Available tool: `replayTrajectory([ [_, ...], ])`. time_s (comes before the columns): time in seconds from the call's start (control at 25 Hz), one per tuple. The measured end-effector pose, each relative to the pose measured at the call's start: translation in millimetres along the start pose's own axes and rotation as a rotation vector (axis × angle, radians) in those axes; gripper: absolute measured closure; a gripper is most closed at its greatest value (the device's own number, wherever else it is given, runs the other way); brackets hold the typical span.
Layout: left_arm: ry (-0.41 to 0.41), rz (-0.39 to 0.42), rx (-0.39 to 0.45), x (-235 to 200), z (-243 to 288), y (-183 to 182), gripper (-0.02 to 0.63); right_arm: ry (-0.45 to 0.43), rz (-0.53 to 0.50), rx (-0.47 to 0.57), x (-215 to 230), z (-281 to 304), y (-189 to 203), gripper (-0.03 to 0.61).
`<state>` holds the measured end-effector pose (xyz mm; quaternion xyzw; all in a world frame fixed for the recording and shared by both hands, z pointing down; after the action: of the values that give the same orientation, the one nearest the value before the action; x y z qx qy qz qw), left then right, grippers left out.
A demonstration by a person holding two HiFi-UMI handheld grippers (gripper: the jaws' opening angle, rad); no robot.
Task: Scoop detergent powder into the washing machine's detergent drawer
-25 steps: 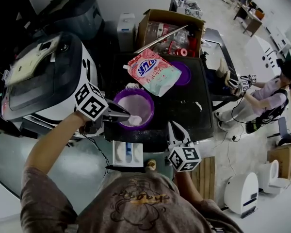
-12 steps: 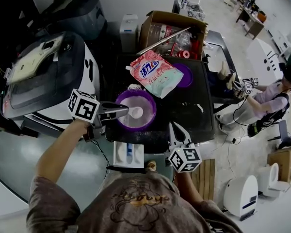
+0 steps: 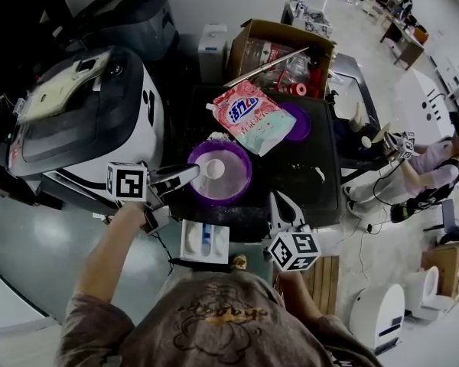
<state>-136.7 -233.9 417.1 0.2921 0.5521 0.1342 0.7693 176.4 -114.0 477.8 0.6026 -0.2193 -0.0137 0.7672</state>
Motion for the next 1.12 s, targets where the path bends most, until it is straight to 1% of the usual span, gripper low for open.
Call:
replayTrajectory([
  [0.12,-0.031,0.012,0.078,-1.3,-9.4,2.5,0.588,-0.003,-0.006,0.002,2.3,-0.9,-3.3,0.577],
  [0.32,-0.042,-0.052,0.203,-0.2,-11.6,20.1,0.588,-0.009,-0.022,-0.005,7.6,-5.0,-8.4,0.577],
  [0.48,-0.078,-0.146,0.327,-0.3,-8.8,39.6,0.588,-0.038,-0.036,-0.028,7.4,-8.2,-9.5,0.577],
  [0.68,-0.149,-0.280,0.408,8.1,-6.3,61.4,0.588,-0.084,-0.050,-0.041,10.8,-15.2,-9.9,0.577],
  [0.72,-0.162,-0.319,0.424,9.7,-7.2,66.5,0.588,-0.094,-0.052,-0.045,12.4,-17.2,-9.0,0.577],
  [0.76,-0.166,-0.346,0.440,11.3,-8.2,70.3,0.588,-0.103,-0.054,-0.049,14.1,-19.2,-7.7,0.577],
  [0.84,-0.154,-0.358,0.470,15.2,-11.2,74.6,0.588,-0.120,-0.057,-0.055,16.3,-22.6,-5.2,0.577],
  [1.0,-0.152,-0.343,0.512,27.3,-25.4,84.9,0.588,-0.149,-0.061,-0.054,10.9,-29.8,-4.2,0.577],
  [1.12,-0.150,-0.337,0.529,35.5,-36.8,92.6,0.588,-0.168,-0.068,-0.045,3.0,-32.9,-5.7,0.577],
])
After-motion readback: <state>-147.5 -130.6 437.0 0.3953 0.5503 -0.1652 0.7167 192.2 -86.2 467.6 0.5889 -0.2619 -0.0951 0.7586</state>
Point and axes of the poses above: the fingertips, and each gripper's own axes: z forward along the fingers, x to its right, y out of its underside, the point moved 10 cm from there along -z, backward along the fingers, and after that the axes turned 2 degrees about -y, right-handed, at the moved point
